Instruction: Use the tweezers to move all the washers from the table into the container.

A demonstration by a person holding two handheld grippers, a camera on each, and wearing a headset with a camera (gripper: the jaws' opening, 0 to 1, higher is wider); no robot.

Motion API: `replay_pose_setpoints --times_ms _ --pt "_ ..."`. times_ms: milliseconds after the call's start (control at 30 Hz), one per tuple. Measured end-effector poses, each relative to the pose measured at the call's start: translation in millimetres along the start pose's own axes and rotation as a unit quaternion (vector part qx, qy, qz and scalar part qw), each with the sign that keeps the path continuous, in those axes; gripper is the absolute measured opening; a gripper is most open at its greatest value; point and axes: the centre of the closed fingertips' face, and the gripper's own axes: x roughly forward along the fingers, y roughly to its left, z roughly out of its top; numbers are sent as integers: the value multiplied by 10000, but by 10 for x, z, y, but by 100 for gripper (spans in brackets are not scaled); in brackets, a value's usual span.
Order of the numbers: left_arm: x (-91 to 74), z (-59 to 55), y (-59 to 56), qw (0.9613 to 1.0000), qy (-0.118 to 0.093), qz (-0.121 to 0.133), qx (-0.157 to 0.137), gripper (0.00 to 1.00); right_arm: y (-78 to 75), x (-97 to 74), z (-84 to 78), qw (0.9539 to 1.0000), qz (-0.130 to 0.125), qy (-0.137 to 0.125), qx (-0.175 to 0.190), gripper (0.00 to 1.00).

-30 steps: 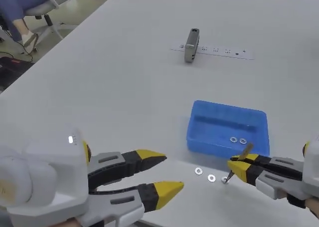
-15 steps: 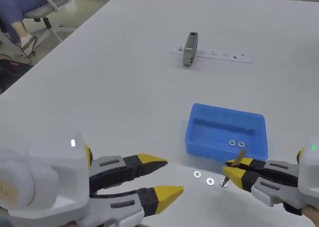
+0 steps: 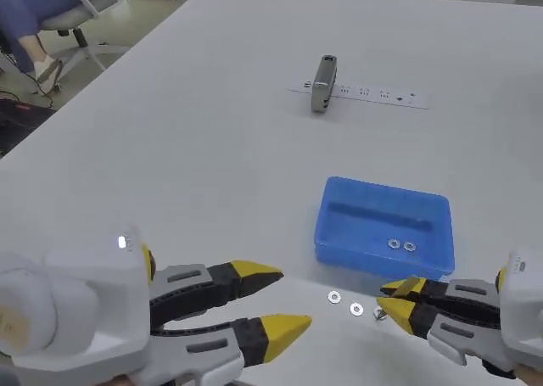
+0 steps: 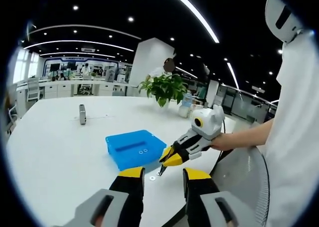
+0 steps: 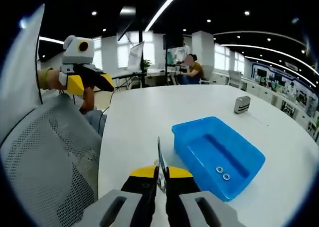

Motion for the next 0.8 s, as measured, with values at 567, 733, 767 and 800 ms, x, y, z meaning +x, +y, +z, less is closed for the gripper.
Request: replay_pose_setpoints --times_ms 567,733,767,800 --pt "-77 68 154 9983 -239 525 -65 70 -236 -237 704 9983 -28 -541 237 2" --pt "-105 47 192 9971 -139 727 177 75 -427 -216 862 9979 -209 -597 171 2" --pt "-105 38 189 9969 -105 748 227 77 -479 -206 871 9976 -276 -609 201 2" --pt "-108 24 193 9965 -50 785 281 78 -536 -193 874 9972 -342 -614 247 2"
